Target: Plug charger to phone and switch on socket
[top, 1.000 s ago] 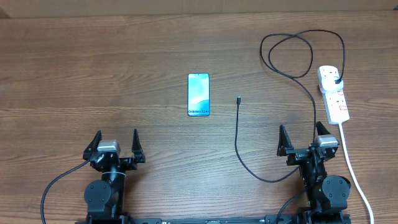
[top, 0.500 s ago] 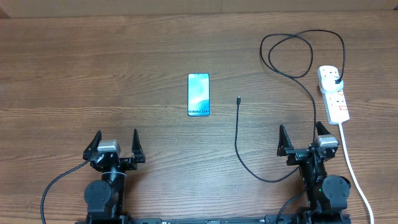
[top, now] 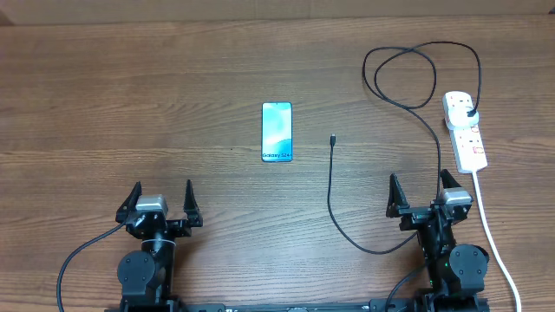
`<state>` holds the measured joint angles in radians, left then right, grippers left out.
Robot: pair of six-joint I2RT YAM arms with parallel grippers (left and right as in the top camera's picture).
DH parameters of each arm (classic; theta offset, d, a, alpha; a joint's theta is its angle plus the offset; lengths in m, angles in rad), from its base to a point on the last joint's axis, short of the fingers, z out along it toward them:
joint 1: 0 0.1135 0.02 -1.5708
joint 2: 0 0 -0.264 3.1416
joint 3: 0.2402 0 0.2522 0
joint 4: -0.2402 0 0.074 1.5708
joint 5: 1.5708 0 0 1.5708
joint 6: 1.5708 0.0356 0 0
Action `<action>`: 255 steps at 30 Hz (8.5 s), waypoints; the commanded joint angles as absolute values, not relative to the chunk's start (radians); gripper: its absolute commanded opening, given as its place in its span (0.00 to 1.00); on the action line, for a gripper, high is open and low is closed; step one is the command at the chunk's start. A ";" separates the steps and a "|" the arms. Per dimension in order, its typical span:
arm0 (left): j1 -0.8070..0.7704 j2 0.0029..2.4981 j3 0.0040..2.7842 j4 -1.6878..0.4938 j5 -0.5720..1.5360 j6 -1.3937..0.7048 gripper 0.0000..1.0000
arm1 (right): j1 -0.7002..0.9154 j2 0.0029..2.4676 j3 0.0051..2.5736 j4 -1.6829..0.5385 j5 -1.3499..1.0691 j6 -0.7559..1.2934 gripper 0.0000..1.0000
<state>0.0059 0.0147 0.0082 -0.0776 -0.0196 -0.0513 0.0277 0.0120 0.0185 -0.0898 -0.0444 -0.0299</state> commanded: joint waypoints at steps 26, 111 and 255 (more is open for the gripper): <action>0.000 0.006 0.035 0.595 0.333 -0.987 1.00 | 0.031 0.004 0.009 -0.083 -0.038 -0.035 1.00; -0.463 2.498 2.277 -1.290 0.068 -0.493 1.00 | 0.031 0.004 0.009 -0.083 -0.038 -0.035 1.00; -0.416 2.498 2.239 -1.370 0.053 -0.494 0.75 | 0.031 0.004 0.009 -0.083 -0.038 -0.035 1.00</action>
